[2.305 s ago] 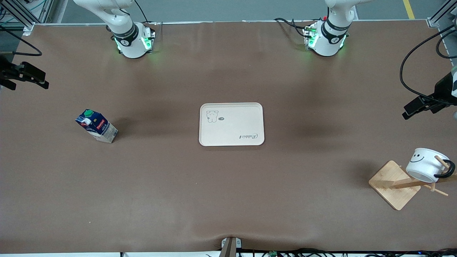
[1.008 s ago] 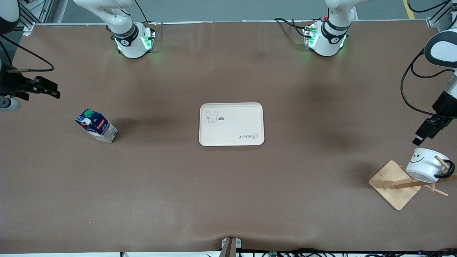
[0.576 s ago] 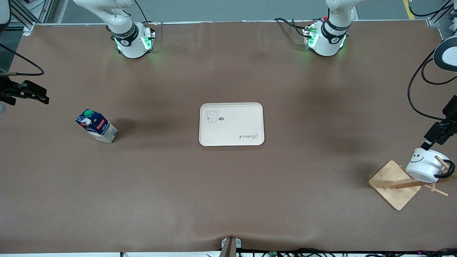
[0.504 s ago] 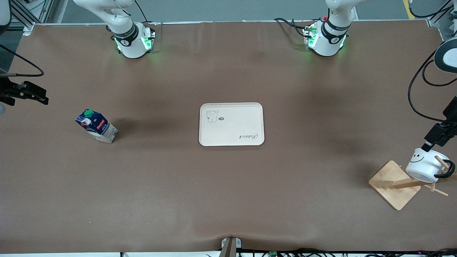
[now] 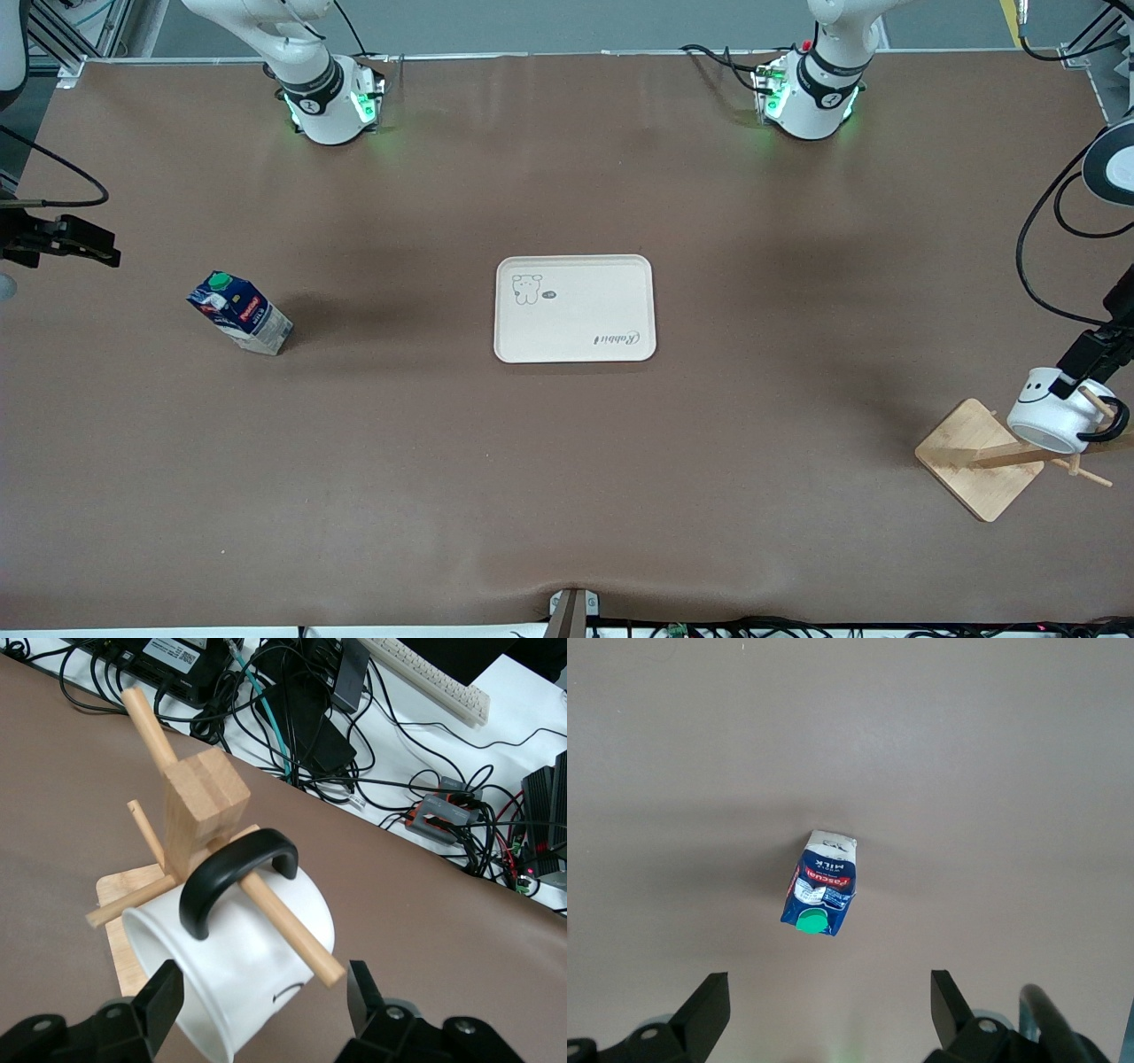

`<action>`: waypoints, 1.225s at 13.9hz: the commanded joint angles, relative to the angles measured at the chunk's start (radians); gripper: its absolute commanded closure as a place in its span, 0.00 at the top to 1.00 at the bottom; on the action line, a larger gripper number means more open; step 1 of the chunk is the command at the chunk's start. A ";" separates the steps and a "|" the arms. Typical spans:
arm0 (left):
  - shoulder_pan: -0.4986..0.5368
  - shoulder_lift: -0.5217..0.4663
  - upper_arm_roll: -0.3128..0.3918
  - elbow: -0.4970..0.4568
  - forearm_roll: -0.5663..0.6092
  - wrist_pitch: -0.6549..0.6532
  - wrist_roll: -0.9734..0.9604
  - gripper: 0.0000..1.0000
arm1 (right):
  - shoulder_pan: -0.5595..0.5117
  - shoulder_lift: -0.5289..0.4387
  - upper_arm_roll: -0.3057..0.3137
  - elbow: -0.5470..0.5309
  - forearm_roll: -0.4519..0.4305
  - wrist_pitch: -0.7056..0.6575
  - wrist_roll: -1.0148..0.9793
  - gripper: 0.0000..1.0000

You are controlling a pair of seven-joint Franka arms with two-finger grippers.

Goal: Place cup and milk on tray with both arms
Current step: 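Reach the left gripper to the mug while the right gripper approaches the milk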

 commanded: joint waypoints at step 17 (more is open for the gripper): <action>-0.004 -0.055 -0.142 -0.036 -0.027 0.038 0.078 0.00 | 0.002 0.019 0.013 -0.276 0.009 0.162 0.221 1.00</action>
